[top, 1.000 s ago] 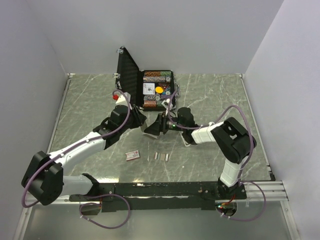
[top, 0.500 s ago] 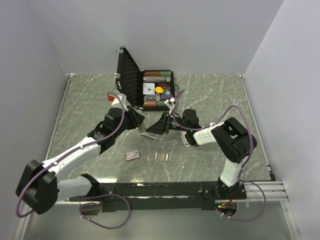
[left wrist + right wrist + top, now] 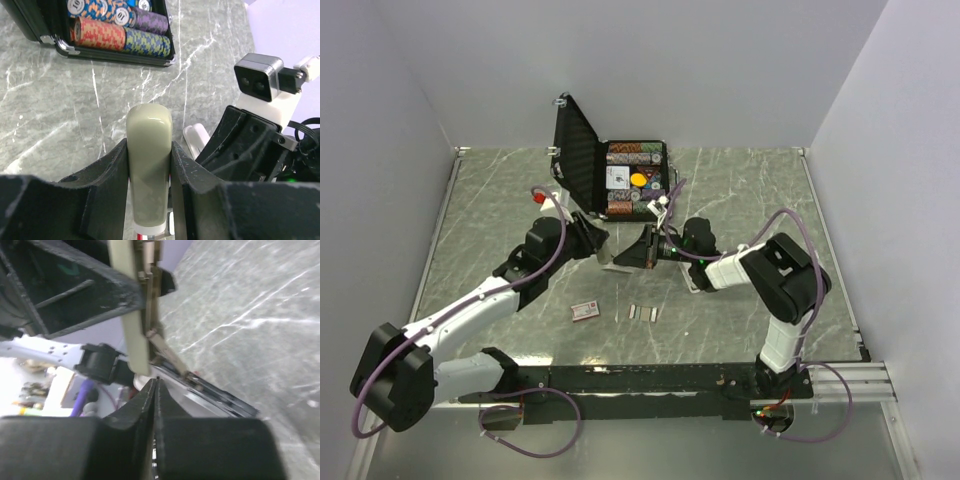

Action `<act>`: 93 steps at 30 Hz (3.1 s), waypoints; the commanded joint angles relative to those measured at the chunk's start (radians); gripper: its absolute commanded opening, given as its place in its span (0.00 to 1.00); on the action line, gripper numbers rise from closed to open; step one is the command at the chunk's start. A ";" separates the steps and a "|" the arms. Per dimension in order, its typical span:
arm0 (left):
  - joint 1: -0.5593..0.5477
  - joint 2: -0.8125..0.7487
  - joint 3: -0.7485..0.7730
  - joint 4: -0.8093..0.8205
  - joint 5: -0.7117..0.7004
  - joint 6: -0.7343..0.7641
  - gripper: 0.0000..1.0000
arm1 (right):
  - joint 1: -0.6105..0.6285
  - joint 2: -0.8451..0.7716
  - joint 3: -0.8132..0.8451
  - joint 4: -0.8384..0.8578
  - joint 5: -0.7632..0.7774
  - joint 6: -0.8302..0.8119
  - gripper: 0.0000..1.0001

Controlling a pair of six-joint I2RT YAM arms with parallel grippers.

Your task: Unload the staples from the stapler

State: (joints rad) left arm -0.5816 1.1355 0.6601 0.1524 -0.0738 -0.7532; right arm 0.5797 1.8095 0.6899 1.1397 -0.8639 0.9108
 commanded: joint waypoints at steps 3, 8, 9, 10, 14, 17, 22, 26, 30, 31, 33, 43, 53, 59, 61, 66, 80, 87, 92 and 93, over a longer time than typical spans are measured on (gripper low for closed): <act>0.003 -0.095 -0.013 0.056 0.055 -0.002 0.01 | -0.037 -0.180 0.017 -0.217 0.138 -0.186 0.00; 0.002 -0.141 -0.034 0.044 0.100 0.008 0.01 | -0.046 -0.249 0.075 -0.359 0.189 -0.282 0.00; 0.002 -0.148 -0.039 0.044 0.107 0.006 0.01 | -0.044 -0.240 0.097 -0.385 0.180 -0.285 0.00; 0.002 -0.154 -0.040 0.045 0.109 0.006 0.01 | -0.044 -0.227 0.123 -0.396 0.175 -0.285 0.00; 0.000 -0.152 -0.025 0.044 0.105 0.017 0.01 | -0.031 -0.168 0.154 -0.422 0.187 -0.300 0.00; 0.002 -0.109 0.019 0.006 0.098 0.014 0.01 | -0.017 -0.127 0.161 -0.430 0.172 -0.306 0.00; 0.002 -0.068 0.032 0.015 0.077 -0.001 0.01 | 0.032 -0.114 0.175 -0.517 0.206 -0.368 0.00; 0.002 -0.011 0.073 -0.011 0.003 -0.005 0.01 | 0.052 -0.125 0.142 -0.520 0.206 -0.369 0.00; 0.003 0.042 0.095 0.004 -0.050 -0.032 0.00 | 0.071 -0.122 0.131 -0.561 0.204 -0.386 0.00; 0.002 0.058 0.105 0.004 -0.064 -0.037 0.01 | 0.075 -0.119 0.132 -0.569 0.198 -0.388 0.00; 0.002 0.092 0.127 0.001 -0.093 -0.043 0.01 | 0.083 -0.111 0.132 -0.577 0.190 -0.388 0.00; 0.014 0.254 0.268 -0.005 -0.142 -0.046 0.01 | 0.097 -0.056 0.149 -0.528 0.076 -0.323 0.00; 0.034 0.354 0.311 0.029 -0.095 -0.052 0.01 | 0.097 -0.039 0.135 -0.426 0.032 -0.265 0.00; 0.035 0.351 0.289 0.021 -0.081 -0.044 0.01 | 0.097 -0.045 0.151 -0.455 0.051 -0.292 0.00; 0.034 0.343 0.285 0.012 -0.067 -0.038 0.01 | 0.097 -0.049 0.154 -0.486 0.074 -0.319 0.00; 0.034 0.323 0.285 -0.025 0.003 -0.026 0.01 | 0.095 -0.085 0.184 -0.662 0.253 -0.438 0.00; 0.032 0.274 0.227 -0.076 0.063 -0.018 0.01 | 0.068 -0.090 0.247 -0.736 0.425 -0.547 0.00; 0.034 0.296 0.246 -0.074 0.065 -0.015 0.01 | 0.068 -0.107 0.229 -0.725 0.410 -0.526 0.00; 0.034 0.299 0.266 -0.097 0.042 0.014 0.01 | 0.068 -0.177 0.243 -0.842 0.509 -0.535 0.00; 0.032 0.294 0.268 -0.093 0.051 0.020 0.01 | 0.068 -0.196 0.241 -0.883 0.540 -0.535 0.00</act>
State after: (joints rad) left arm -0.5499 1.4483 0.8818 0.0463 -0.0246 -0.7666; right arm 0.6518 1.7203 0.9215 0.3473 -0.4206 0.3946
